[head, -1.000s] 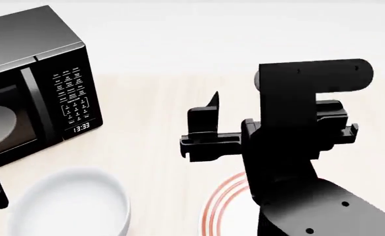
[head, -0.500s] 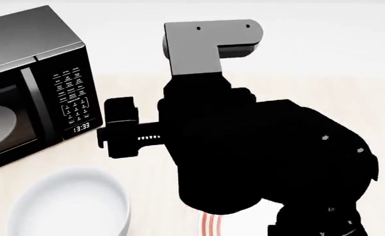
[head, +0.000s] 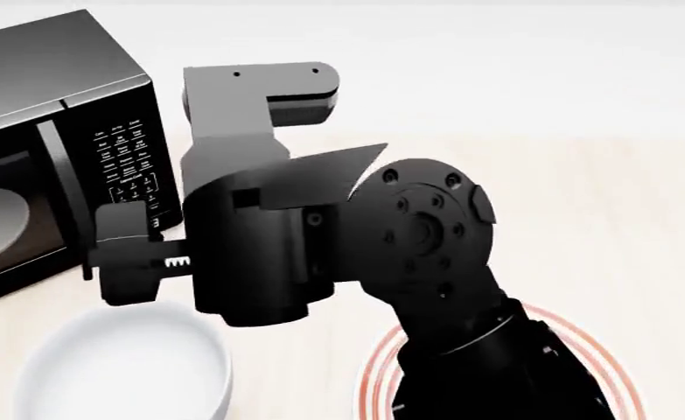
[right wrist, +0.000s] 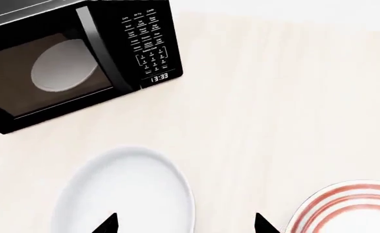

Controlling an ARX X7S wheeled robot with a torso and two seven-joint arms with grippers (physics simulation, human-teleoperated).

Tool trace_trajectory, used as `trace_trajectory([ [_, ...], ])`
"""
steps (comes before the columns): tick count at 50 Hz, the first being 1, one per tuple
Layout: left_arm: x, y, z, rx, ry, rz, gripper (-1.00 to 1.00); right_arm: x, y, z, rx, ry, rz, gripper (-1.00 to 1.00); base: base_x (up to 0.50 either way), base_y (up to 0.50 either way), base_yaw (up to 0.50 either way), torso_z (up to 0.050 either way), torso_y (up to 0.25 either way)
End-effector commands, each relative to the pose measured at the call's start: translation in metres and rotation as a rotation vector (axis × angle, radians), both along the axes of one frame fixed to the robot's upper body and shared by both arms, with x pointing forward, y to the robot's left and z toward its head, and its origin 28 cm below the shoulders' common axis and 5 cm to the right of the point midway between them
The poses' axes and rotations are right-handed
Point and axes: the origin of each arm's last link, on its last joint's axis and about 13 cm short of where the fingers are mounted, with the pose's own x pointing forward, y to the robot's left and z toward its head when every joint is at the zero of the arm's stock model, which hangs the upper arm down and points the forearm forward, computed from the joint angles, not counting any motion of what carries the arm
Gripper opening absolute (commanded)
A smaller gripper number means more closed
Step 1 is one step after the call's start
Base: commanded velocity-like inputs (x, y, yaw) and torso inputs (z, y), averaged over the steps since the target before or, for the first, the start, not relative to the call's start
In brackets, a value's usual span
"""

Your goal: Put the white bowl to the right of the plate.

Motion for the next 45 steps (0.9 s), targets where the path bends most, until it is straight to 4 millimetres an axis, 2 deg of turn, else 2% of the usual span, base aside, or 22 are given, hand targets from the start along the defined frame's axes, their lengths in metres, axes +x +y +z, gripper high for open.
trace_trajectory([
  [1, -0.003, 0.001, -0.001, -0.002, -0.007, 0.011, 1.0, 0.018, 0.01, -0.016, -0.008, 0.09, -0.038, 1.0, 0.0, 0.0, 0.0, 0.0, 0.0],
  [20, -0.006, 0.001, -0.001, -0.001, -0.014, 0.012, 1.0, 0.026, 0.026, -0.046, -0.046, 0.16, -0.041, 1.0, 0.0, 0.0, 0.0, 0.0, 0.0],
  [32, -0.006, 0.001, -0.001, 0.0, -0.016, 0.01, 1.0, 0.034, 0.029, -0.063, -0.055, 0.206, -0.049, 1.0, 0.0, 0.0, 0.0, 0.0, 0.0],
  [45, -0.008, 0.001, 0.0, 0.001, -0.019, 0.01, 1.0, 0.034, 0.033, -0.079, -0.084, 0.23, -0.037, 1.0, 0.0, 0.0, 0.0, 0.0, 0.0],
])
